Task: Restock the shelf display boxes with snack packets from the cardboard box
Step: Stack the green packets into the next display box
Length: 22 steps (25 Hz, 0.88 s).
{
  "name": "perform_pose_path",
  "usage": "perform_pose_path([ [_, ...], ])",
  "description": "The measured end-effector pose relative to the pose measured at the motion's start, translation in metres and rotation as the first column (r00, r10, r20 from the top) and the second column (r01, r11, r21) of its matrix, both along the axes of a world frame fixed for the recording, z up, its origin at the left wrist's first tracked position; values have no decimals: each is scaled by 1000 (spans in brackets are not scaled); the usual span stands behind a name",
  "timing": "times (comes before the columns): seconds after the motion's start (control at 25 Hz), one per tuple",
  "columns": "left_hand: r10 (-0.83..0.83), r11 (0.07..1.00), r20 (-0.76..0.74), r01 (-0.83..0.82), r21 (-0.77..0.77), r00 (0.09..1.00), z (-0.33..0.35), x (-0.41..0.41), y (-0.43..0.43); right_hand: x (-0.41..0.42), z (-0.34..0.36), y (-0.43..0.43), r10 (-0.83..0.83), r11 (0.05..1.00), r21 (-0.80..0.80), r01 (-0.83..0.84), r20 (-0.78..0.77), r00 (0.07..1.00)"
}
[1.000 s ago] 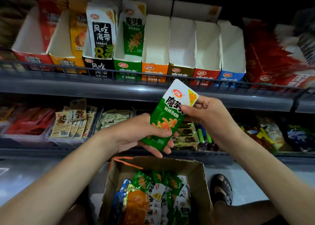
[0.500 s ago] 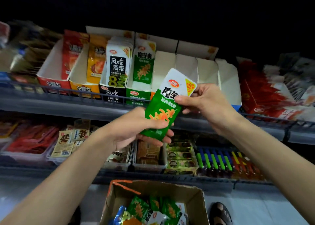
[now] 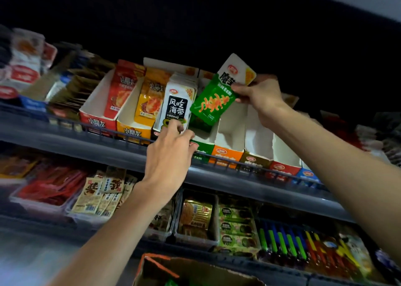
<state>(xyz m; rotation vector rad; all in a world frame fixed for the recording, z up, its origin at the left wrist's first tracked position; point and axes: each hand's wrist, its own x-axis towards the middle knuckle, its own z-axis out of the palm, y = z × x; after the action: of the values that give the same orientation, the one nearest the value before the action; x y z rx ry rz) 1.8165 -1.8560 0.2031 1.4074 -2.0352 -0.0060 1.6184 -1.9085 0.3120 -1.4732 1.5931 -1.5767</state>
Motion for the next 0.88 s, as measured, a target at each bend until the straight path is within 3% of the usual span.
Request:
perform_pose_path([
  [0.2, 47, 999, 21, -47, 2, 999, 0, -3, -12, -8, 3, -24, -9, 998, 58, 12, -45, 999],
  [0.4, 92, 996, 55, -92, -7, 994, 3, -6, -17, -15, 14, -30, 83, 982, 180, -51, -174, 981],
  [0.56, 99, 995, 55, -99, -3, 994, 4, -6, -15, -2, -2, -38, 49, 983, 183, 3, -279, 959],
  [0.72, 101, 995, 54, -101, -2, 993, 4, -6, -15, 6, -26, -49, -105, 989, 22, 148, -598, 794],
  [0.88, 103, 995, 48, -103, -3, 994, 3, -6, -14, 7, -49, -57, -172, 972, -34, 231, -774, 609],
])
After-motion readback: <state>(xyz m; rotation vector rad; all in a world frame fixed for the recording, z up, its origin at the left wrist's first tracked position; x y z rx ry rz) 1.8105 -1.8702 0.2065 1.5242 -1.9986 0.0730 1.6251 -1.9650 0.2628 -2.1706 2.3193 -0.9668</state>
